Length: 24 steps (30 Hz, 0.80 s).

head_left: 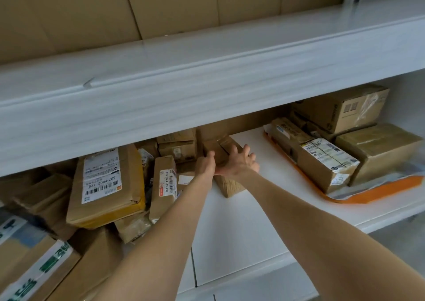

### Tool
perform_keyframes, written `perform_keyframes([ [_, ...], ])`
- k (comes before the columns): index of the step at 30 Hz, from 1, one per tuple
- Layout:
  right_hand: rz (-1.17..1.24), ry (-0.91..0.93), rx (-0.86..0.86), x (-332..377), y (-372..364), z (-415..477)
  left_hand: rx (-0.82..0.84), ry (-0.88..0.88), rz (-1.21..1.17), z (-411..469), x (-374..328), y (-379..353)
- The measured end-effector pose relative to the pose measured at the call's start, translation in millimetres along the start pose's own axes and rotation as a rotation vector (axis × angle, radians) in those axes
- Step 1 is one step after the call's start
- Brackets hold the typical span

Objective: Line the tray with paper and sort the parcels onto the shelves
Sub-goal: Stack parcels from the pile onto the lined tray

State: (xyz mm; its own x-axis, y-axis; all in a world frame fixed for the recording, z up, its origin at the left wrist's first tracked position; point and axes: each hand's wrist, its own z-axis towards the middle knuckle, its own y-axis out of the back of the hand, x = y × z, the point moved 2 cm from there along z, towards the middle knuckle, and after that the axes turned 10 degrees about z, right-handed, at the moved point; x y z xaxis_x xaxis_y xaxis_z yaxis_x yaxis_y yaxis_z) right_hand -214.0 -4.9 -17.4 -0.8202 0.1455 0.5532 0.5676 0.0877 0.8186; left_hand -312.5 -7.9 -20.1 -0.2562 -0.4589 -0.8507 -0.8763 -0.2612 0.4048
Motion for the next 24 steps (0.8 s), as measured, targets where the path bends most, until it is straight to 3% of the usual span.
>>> perform_keyframes([
  [4,0.018,0.031,-0.055,1,4,2,0.030,0.023,0.007,4,7,-1],
  [8,0.240,-0.050,-0.074,-3,12,2,0.152,0.119,-0.084,-1,11,-5],
  [13,0.379,-0.165,0.028,-14,12,0,0.261,0.190,-0.106,-6,15,-6],
  [19,0.727,-0.187,0.176,-35,15,0,0.301,0.222,-0.075,-16,21,-5],
  [24,0.553,-0.158,0.121,-45,24,1,0.191,0.150,-0.010,-26,17,-11],
])
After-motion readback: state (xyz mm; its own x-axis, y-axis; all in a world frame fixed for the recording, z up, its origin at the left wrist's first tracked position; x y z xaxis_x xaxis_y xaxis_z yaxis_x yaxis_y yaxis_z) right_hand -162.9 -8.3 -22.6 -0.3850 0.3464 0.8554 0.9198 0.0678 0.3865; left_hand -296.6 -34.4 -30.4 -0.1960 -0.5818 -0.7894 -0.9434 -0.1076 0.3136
